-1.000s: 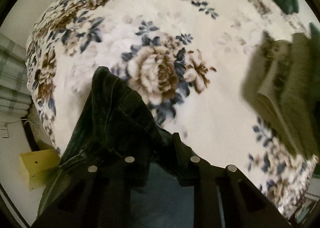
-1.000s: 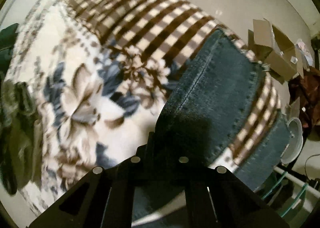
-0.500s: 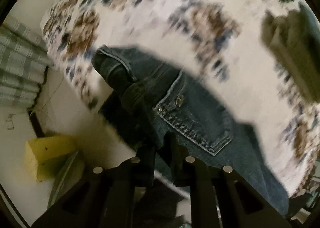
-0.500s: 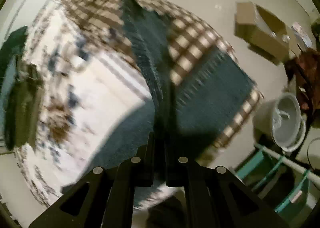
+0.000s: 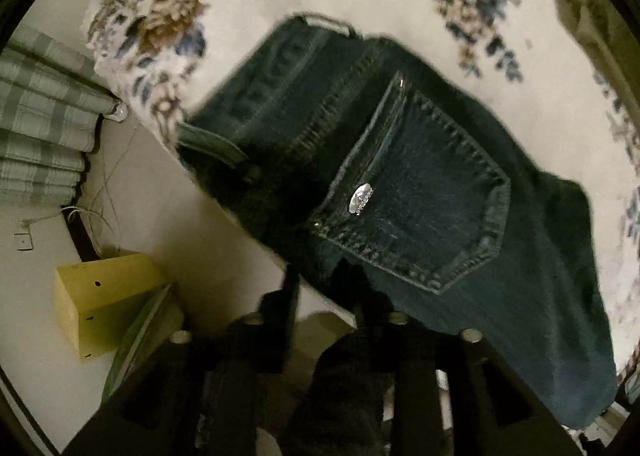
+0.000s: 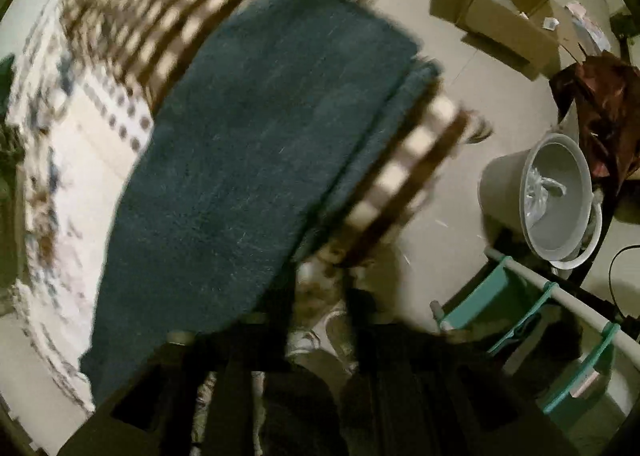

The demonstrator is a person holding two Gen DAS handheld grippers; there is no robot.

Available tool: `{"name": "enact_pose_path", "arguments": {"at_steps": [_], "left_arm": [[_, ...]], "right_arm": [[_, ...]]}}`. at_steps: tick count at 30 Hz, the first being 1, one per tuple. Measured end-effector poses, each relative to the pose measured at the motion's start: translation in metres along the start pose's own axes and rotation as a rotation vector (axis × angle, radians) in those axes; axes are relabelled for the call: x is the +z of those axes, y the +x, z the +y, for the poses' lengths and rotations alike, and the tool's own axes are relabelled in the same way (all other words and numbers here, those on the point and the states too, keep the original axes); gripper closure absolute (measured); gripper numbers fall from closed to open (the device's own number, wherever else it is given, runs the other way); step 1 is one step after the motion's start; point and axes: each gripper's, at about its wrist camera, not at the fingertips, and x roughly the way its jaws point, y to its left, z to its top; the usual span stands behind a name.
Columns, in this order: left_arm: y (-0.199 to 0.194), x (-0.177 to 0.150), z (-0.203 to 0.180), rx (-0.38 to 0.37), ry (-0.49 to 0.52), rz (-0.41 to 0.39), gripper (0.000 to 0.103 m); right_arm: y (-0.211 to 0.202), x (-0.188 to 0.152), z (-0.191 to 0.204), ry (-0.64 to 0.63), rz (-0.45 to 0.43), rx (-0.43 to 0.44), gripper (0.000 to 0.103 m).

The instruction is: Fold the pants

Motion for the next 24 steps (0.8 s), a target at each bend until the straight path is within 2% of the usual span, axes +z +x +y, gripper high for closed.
{"name": "enact_pose_path", "arguments": {"at_steps": [2,3,4,8,11,12,13,14,15,20,24], "left_arm": [[-0.012,-0.002,0.001,0.003,-0.002,-0.026,0.051],[-0.017,-0.004,-0.001,0.01,0.0,-0.038,0.028],[-0.02,-0.005,-0.003,0.008,0.002,-0.052,0.019],[-0.018,-0.008,-0.015,0.026,0.03,-0.072,0.019],[-0.012,-0.006,-0.026,0.034,0.053,-0.071,0.019],[-0.009,-0.007,-0.03,0.045,0.067,-0.075,0.019],[-0.007,-0.007,-0.034,0.055,0.078,-0.078,0.019],[-0.004,-0.009,-0.038,0.065,0.091,-0.079,0.019],[0.0,-0.01,-0.041,0.071,0.098,-0.074,0.019],[0.009,-0.013,-0.042,0.088,0.097,-0.056,0.019],[0.018,-0.011,-0.04,0.09,0.098,-0.047,0.019]], "right_arm": [[-0.018,0.005,-0.016,0.03,-0.048,0.042,0.055],[-0.025,0.01,-0.021,0.038,-0.064,0.044,0.055],[-0.029,0.015,-0.027,0.049,-0.083,0.053,0.055],[-0.03,0.048,-0.042,0.123,-0.147,0.096,0.055],[-0.013,0.067,-0.046,0.196,-0.161,0.14,0.055],[-0.007,0.072,-0.045,0.22,-0.164,0.142,0.058],[-0.002,0.074,-0.041,0.229,-0.173,0.144,0.083],[0.004,0.077,-0.04,0.231,-0.168,0.116,0.097],[0.006,0.078,-0.038,0.227,-0.171,0.098,0.101],[-0.009,0.068,-0.031,0.144,-0.218,-0.05,0.102],[0.012,0.068,-0.037,0.077,-0.073,-0.186,0.101]]}}
